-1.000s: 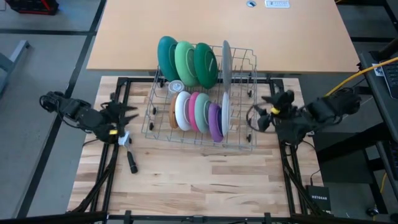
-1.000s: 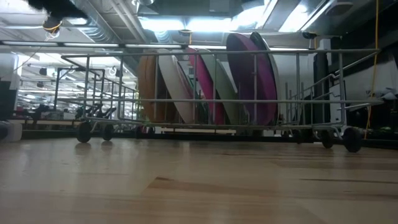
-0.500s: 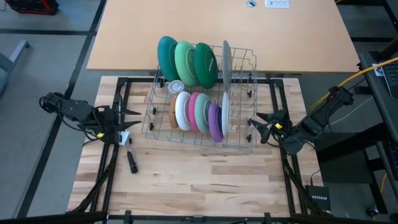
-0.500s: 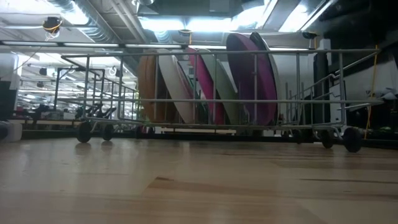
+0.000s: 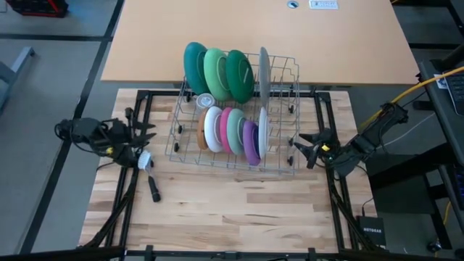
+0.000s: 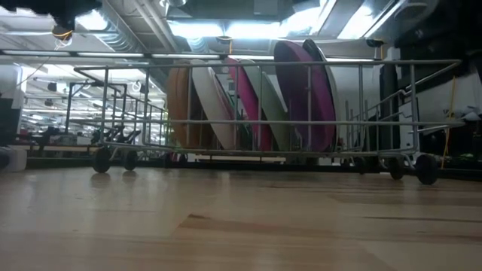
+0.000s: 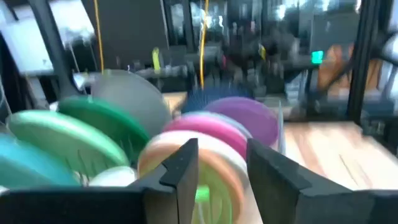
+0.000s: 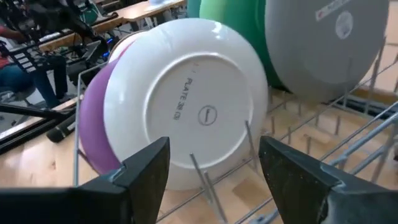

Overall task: Sort dishes
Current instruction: Return to Home Position

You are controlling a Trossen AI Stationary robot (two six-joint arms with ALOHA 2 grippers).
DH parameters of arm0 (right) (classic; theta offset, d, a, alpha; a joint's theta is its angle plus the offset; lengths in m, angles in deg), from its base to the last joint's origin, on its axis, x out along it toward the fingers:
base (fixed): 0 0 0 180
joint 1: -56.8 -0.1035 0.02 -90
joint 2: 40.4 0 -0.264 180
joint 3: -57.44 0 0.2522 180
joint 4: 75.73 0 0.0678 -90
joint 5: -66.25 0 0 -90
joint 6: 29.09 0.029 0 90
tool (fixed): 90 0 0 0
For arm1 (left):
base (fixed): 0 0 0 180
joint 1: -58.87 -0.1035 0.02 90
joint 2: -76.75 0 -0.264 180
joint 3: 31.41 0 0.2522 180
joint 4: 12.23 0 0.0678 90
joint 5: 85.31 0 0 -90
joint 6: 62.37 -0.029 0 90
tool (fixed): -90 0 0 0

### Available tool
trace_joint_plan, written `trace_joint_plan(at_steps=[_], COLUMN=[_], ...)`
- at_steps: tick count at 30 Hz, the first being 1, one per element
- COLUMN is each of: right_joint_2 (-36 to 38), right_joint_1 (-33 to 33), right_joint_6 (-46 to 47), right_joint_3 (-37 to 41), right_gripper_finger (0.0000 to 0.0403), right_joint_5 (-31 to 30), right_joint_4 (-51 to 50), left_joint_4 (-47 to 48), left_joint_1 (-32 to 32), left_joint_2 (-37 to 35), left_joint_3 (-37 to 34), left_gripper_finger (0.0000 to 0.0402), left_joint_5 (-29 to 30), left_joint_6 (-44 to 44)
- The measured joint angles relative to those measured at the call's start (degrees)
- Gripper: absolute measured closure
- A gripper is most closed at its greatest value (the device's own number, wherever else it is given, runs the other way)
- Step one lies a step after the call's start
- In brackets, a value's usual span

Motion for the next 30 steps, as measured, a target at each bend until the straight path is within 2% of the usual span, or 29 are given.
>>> trace_joint_plan(at_steps=[11, 18, 24, 28, 30], right_joint_2=[13.19, 20.07, 22.68, 22.72, 22.75], right_joint_1=[0.00, 0.02, 0.00, 0.03, 0.15], right_joint_6=[-7.42, -7.63, -7.56, -9.51, -13.37], right_joint_3=[1.01, 5.93, 11.21, 16.24, 19.53], right_gripper_finger=[0.0152, 0.0152, 0.0152, 0.0152, 0.0152], right_joint_5=[0.44, 1.18, 4.77, 7.56, 7.22], right_joint_4=[-6.09, -7.31, -0.14, 10.07, 18.11], left_joint_4=[-0.57, -0.74, -5.46, -7.66, -8.12], left_joint_1=[-0.23, -0.23, -0.23, -0.23, -0.23], left_joint_2=[0.64, 0.60, 0.62, 0.64, 0.64], left_joint_3=[-4.75, -8.09, -12.03, -14.32, -15.12], left_gripper_finger=[0.0276, 0.0276, 0.0276, 0.0276, 0.0276], left_joint_5=[-0.44, -0.37, -0.15, 0.46, 1.93], left_joint_6=[-0.41, 1.38, 5.41, 6.92, 7.32])
